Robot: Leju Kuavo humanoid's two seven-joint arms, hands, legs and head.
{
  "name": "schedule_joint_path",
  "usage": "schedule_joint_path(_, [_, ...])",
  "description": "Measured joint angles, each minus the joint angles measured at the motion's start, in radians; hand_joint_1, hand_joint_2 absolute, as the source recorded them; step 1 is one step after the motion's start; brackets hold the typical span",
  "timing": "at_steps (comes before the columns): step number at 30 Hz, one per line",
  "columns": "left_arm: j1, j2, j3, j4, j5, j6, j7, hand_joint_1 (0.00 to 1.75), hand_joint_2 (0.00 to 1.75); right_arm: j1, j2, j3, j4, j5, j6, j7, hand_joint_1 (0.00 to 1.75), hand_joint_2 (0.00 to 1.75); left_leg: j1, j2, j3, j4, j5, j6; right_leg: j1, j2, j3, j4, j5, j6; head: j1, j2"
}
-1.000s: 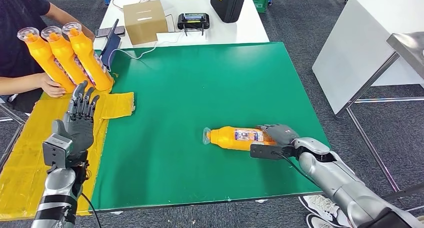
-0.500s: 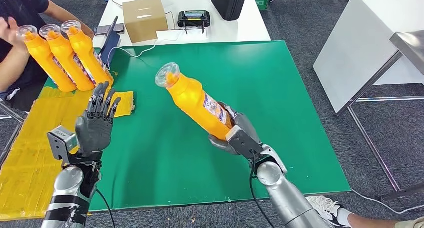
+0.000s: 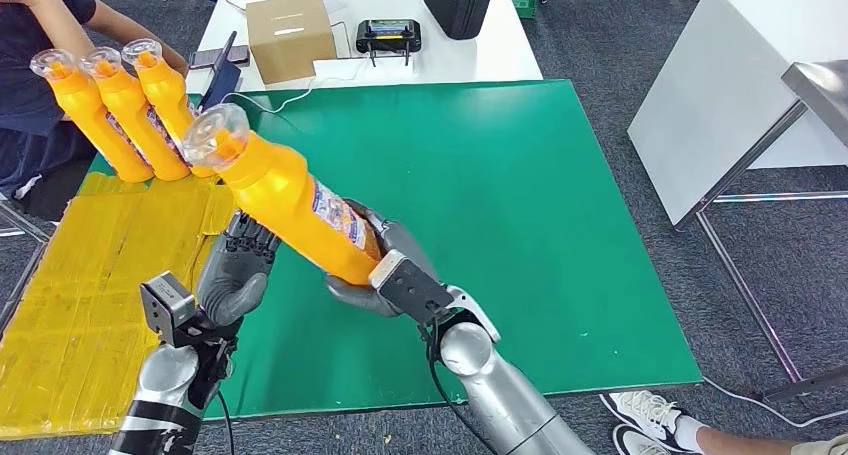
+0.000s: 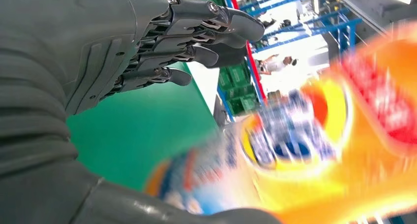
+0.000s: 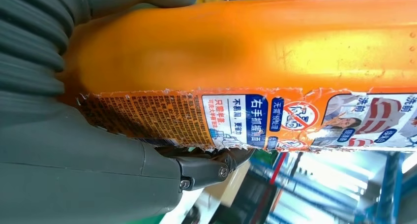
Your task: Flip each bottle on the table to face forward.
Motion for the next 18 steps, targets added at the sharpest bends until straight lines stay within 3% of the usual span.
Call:
schedule_joint_path(9, [0.013, 0.002, -0.064, -0.022, 0.004, -0.015, -0.004, 0.0, 1.75, -0.055, 0.032, 0.096, 0.081, 0.008, 0.012, 0.022, 1.75, 1.75, 0.0, -0.001, -0.001, 0.0, 0.0, 0.0, 0.0, 0.0, 0.0, 0.0, 0.0, 0.0, 0.0, 0.0])
schedule_joint_path(18, [0.029, 0.03, -0.065, -0.028, 0.018, -0.013, -0.002, 0.0, 1.75, -0.088, 0.046, 0.175, 0.207, 0.056, 0.01, 0.022, 1.75, 1.75, 0.0, 0.001, 0.0, 0.0, 0.0, 0.0, 0.0, 0.001, -0.002, 0.0, 0.0, 0.0, 0.0, 0.0])
